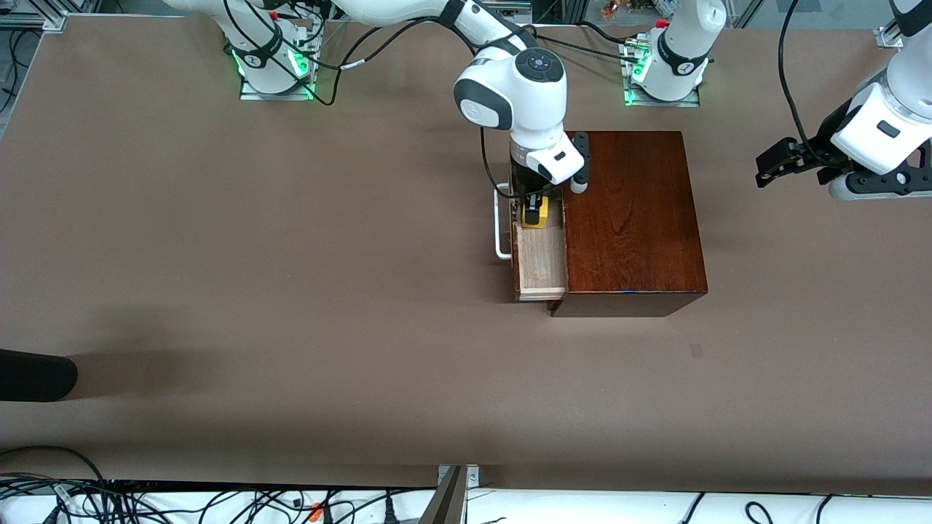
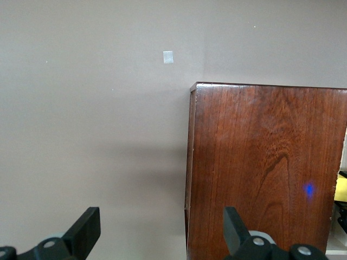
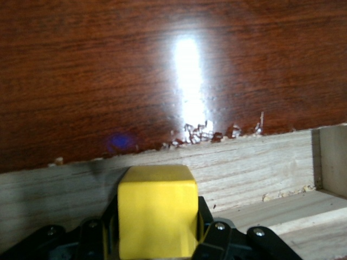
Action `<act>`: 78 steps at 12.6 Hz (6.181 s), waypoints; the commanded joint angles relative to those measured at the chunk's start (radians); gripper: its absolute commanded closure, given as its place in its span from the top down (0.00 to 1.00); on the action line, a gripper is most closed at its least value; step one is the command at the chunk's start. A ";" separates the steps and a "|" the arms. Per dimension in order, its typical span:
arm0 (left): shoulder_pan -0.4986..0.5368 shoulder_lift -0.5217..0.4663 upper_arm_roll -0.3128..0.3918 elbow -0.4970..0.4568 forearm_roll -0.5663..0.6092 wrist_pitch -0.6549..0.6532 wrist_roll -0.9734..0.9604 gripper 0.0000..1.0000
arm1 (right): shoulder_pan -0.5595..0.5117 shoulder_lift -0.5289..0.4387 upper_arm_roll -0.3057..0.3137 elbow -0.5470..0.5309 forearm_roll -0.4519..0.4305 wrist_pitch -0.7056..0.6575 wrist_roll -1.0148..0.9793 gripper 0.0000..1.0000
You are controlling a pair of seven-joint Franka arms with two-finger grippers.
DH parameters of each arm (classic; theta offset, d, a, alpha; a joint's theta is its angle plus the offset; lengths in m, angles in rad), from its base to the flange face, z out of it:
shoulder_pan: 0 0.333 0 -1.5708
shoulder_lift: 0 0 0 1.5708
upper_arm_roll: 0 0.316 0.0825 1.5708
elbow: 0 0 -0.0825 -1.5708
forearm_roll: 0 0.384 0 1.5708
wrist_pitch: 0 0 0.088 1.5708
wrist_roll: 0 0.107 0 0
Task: Open drawer, take yellow block, close drawer
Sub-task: 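Lift the cube with the right gripper while the left gripper approaches the drawer, then lower the cube with the right gripper while the left gripper pushes the drawer, then push the drawer shut with the left gripper while the right gripper retracts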
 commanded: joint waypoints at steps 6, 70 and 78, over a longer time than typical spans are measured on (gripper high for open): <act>-0.007 0.015 0.003 0.035 -0.006 -0.027 -0.009 1.00 | -0.010 -0.017 -0.002 0.141 0.032 -0.198 0.008 0.08; -0.204 0.634 -0.465 0.293 0.166 0.138 0.883 1.00 | -0.864 -0.773 -0.051 -0.393 0.200 -0.562 0.350 1.00; -0.028 0.425 -0.456 0.386 0.107 -0.148 0.381 1.00 | -0.863 -0.769 -0.049 -0.388 0.213 -0.600 0.347 1.00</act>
